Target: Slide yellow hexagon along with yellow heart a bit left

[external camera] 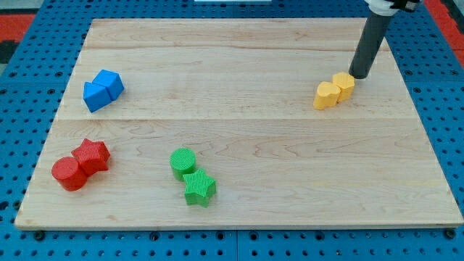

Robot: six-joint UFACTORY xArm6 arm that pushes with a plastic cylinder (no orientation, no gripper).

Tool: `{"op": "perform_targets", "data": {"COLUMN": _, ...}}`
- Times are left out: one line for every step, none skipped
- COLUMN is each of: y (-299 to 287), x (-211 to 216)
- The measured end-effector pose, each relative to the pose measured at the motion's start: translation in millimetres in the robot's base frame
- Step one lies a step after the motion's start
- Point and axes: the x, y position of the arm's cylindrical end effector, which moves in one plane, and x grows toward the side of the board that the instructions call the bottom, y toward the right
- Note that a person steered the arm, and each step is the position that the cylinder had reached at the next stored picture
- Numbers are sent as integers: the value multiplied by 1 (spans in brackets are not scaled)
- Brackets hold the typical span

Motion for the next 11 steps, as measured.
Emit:
{"op": "perform_targets", "data": {"y": 3, "x": 0}}
{"op": "perform_targets", "data": {"y": 23, "x": 7}}
{"op": "perform_targets", "data": {"y": 23, "x": 36}}
{"op": "perform_targets", "data": {"y": 3, "x": 32}}
{"op": "perform_targets", "data": {"y": -13, "x": 22}}
{"op": "perform_targets", "data": {"y": -14, "x": 20}}
{"op": "perform_targets", "data": {"y": -15, "x": 20}}
{"op": "perform_targets", "data": {"y": -15, "x": 20}}
{"op": "perform_targets", "data": {"y": -16, "x": 20}}
{"op": "perform_targets", "data": {"y": -17, "x": 20}}
{"op": "perform_targets", "data": {"y": -22, "x": 24}}
